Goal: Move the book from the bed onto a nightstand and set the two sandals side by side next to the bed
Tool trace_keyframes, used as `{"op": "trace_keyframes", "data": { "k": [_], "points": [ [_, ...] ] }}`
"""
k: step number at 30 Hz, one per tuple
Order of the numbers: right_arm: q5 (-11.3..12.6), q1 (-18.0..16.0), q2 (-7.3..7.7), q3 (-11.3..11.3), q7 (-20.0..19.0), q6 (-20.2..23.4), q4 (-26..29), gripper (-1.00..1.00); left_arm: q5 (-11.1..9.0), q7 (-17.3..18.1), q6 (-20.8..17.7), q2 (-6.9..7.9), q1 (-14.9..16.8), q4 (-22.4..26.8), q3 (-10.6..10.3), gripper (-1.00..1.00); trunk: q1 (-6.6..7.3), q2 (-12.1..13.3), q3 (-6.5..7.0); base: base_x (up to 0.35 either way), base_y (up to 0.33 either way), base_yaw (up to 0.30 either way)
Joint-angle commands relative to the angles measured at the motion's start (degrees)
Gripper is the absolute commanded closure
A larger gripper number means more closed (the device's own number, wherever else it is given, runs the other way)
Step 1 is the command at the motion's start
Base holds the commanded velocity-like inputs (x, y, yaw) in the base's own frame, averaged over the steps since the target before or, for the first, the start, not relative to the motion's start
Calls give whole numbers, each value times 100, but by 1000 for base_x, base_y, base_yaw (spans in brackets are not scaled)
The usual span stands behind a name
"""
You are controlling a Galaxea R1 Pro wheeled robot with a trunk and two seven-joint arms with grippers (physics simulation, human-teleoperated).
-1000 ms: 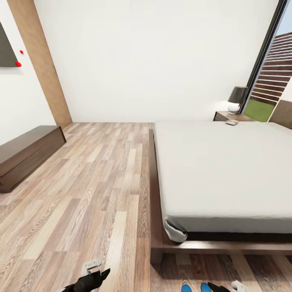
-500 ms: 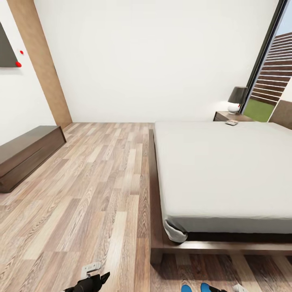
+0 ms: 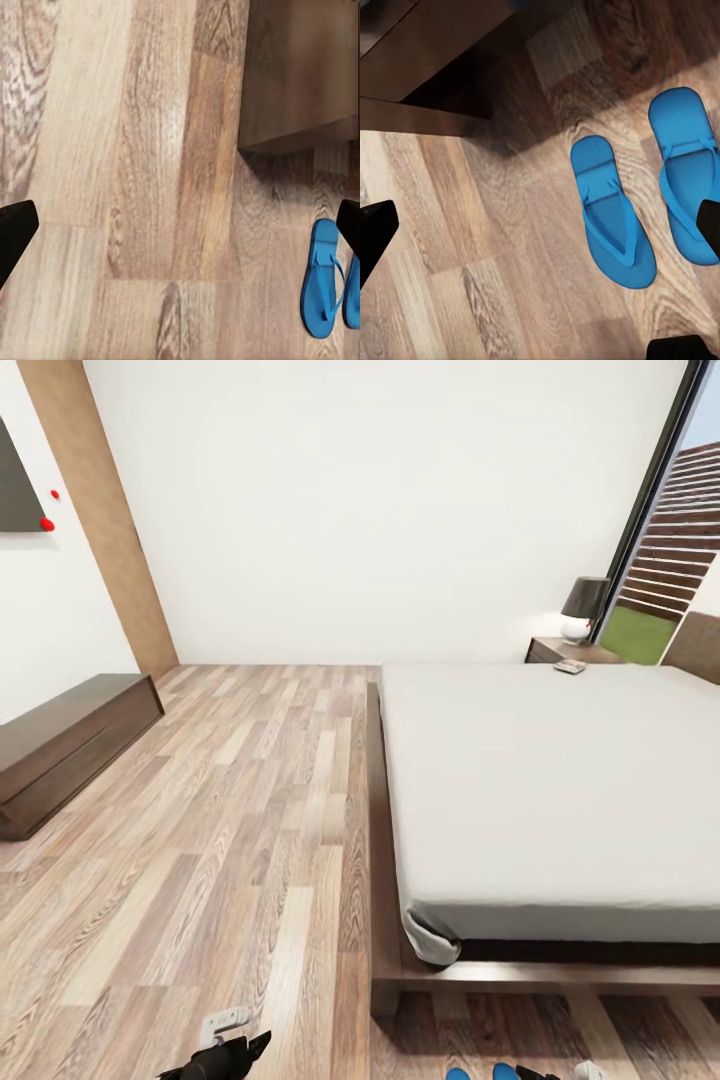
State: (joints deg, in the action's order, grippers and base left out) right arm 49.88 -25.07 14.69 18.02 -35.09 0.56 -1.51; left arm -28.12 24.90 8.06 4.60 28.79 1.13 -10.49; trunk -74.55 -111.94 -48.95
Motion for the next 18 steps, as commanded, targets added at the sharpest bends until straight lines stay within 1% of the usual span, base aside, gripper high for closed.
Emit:
{"op": "trace_keyframes", "data": {
  "k": [1, 9, 18],
  "points": [
    [57, -7, 1, 44, -33, 6, -16, -100, -45, 19, 25, 0, 4, -8, -50, -100, 23, 39, 14, 0, 0, 0],
    [57, -7, 2, 44, -33, 6, -16, -100, -45, 16, 28, -2, 3, -8, -50, -100, 199, 360, 157, 0, 0, 0],
    [57, -7, 5, 44, -41, 6, -16, -100, -45, 19, 29, -1, 1, -8, -50, -100, 199, 360, 186, 0, 0, 0]
  ]
}}
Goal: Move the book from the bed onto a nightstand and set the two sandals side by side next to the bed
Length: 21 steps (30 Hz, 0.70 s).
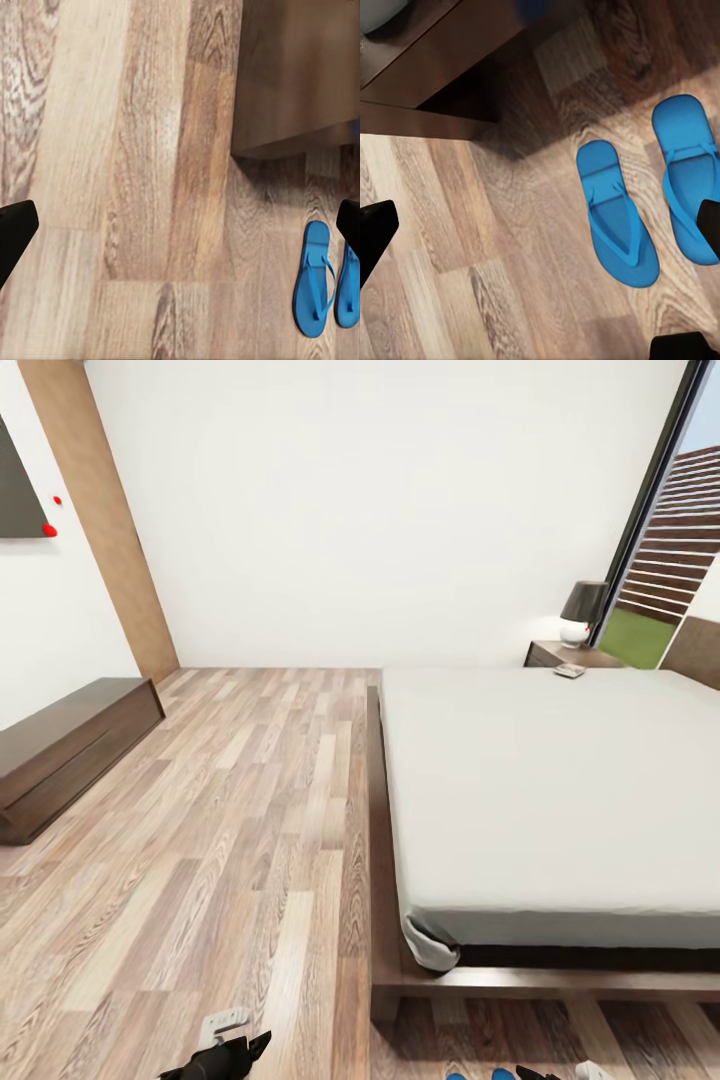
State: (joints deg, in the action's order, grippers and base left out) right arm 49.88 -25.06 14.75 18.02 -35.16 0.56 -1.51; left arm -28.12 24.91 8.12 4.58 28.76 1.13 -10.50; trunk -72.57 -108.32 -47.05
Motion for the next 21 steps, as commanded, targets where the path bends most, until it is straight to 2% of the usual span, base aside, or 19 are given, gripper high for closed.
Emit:
{"op": "trace_keyframes", "data": {
  "k": [1, 21],
  "points": [
    [57, -7, -1, 43, -34, 6, -16, -100, -45, 18, 23, 0, 4, -8, -49, -100, 1, -2, 4, 0, 0, 0],
    [57, -7, -4, 43, -43, 6, -16, -100, -45, 17, 23, 0, 1, -8, -49, -100, 1, -2, 186, 0, 0, 0]
  ]
}}
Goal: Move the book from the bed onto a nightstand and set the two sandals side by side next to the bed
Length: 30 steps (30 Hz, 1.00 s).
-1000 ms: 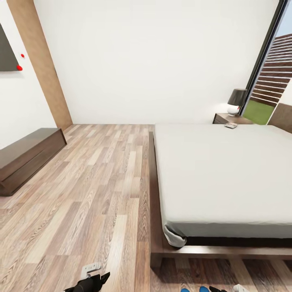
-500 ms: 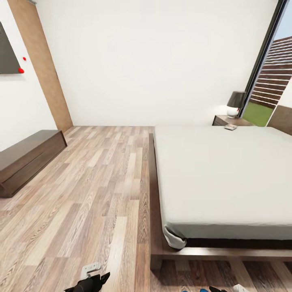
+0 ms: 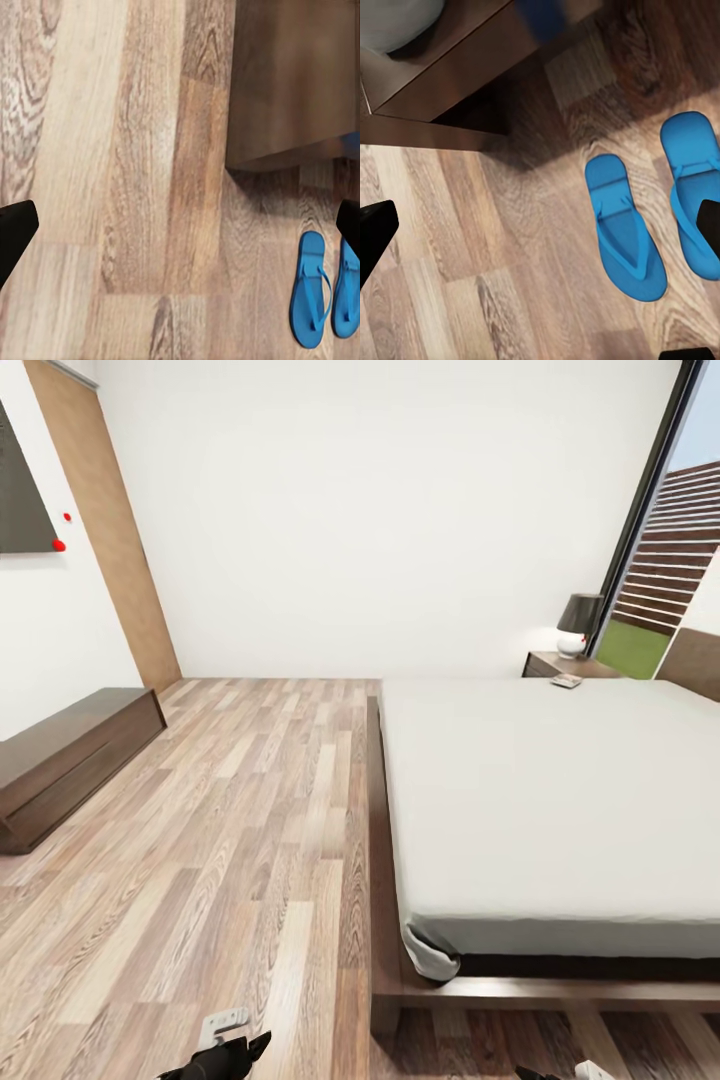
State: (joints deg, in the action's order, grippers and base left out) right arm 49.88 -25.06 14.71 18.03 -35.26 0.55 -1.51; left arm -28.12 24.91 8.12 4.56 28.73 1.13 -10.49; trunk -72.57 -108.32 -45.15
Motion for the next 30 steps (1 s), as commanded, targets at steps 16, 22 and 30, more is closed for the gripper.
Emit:
{"op": "trace_keyframes", "data": {
  "k": [16, 22, 30],
  "points": [
    [57, -7, 0, 43, -33, 6, -16, -100, -45, 20, 23, 1, 5, -8, -49, -100, 1, -2, 142, 0, 0, 0],
    [57, -7, -2, 43, -33, 6, -16, -100, -45, 19, 23, 1, 2, -8, -49, -100, 1, -2, 197, 0, 0, 0],
    [54, -7, 0, 45, -33, 6, -16, -100, -45, 19, 23, 1, 4, -8, -49, -100, 1, -2, 269, 0, 0, 0]
  ]
}}
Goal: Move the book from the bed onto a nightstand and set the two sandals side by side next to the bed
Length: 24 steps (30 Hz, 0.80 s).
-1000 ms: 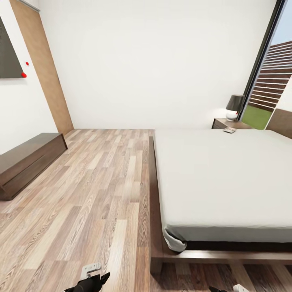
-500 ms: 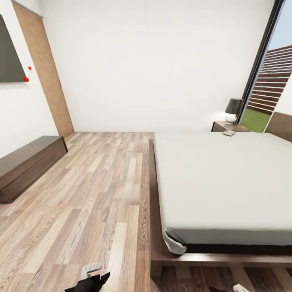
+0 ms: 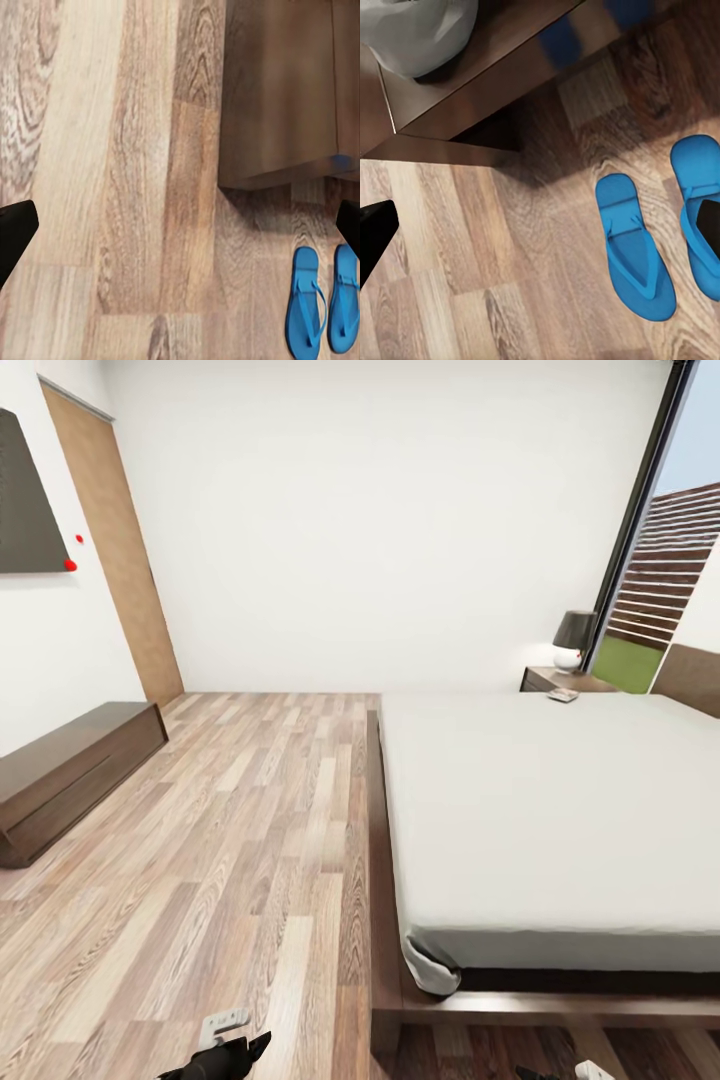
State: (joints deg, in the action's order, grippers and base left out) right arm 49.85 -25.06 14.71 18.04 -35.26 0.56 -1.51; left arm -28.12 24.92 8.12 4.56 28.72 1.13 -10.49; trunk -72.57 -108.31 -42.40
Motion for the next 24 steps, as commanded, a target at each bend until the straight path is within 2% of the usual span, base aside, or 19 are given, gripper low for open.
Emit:
{"op": "trace_keyframes", "data": {
  "k": [1, 6, 15, 20, 24],
  "points": [
    [56, -7, -1, 43, -33, 6, -16, -100, -45, 19, 23, 1, 4, -8, -49, -100, 1, -2, 1, 0, 0, 0],
    [59, -7, 0, 43, -32, 4, -16, -100, -45, 19, 23, 1, 3, -8, -49, -100, 1, -2, 9, 0, 0, 0],
    [59, -7, 1, 44, -33, 6, -16, -100, -45, 17, 23, 1, 3, -8, -49, -100, 198, 358, 172, 0, 0, 0],
    [52, -7, 0, 49, -36, 6, -16, -100, -45, 21, 23, 1, 2, -8, -49, -100, 198, 358, 172, 0, 0, 7],
    [51, -7, 1, 48, -36, 6, -16, -100, -45, 20, 23, 1, 2, -8, -49, -100, 198, 358, 172, 0, 0, 150]
  ]
}}
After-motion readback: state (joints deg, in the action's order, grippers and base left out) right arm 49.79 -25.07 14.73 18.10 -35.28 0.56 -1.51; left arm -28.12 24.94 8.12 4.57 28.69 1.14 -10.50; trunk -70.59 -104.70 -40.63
